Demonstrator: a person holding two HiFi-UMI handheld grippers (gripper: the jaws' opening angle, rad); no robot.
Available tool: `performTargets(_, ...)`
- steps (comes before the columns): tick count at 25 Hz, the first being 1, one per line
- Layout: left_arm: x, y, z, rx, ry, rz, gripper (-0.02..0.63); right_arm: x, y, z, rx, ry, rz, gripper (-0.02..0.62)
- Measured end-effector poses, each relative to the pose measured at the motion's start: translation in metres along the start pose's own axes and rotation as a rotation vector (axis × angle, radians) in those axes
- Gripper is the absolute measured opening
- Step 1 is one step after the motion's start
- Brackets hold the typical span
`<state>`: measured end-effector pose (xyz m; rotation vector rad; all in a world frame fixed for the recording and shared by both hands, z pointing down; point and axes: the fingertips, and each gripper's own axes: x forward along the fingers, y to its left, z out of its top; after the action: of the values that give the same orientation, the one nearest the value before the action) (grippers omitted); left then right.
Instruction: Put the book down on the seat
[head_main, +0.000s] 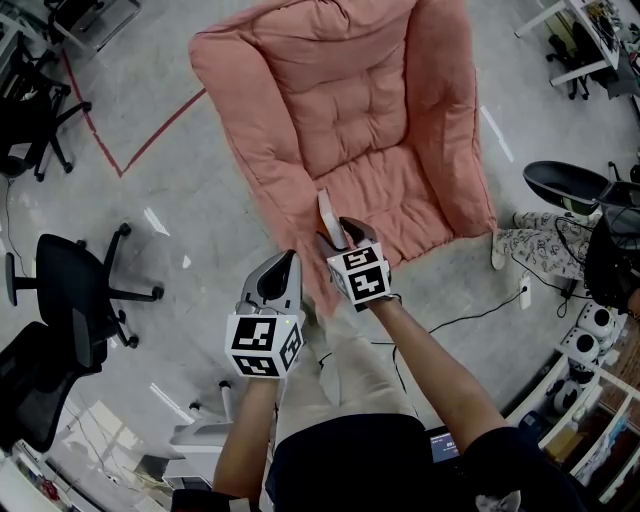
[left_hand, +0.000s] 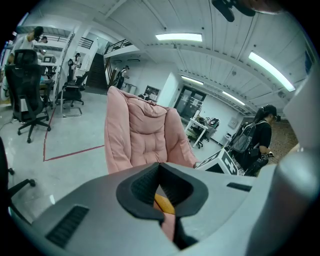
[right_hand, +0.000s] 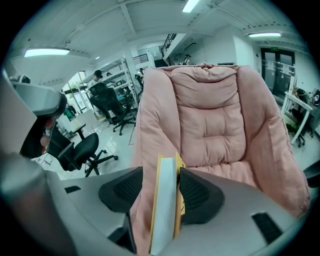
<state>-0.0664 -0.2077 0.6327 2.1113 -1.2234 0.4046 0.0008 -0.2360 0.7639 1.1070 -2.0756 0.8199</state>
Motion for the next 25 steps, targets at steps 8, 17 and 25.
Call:
performTargets(8,-0.003,-0.002,0.002,0.001,-0.009,0.003,0.005,0.002,0.010,0.000,0.006,0.009,0.020,0.221)
performTargets(17,-0.009,0.002,0.005,-0.007,-0.027,0.004,0.005,0.001,0.014,0.009,-0.007,-0.005,0.016,0.221)
performTargets(25,-0.014,-0.004,0.006,0.004,-0.037,-0.005,0.005,-0.003,0.011,0.017,-0.009,-0.030,0.003,0.221)
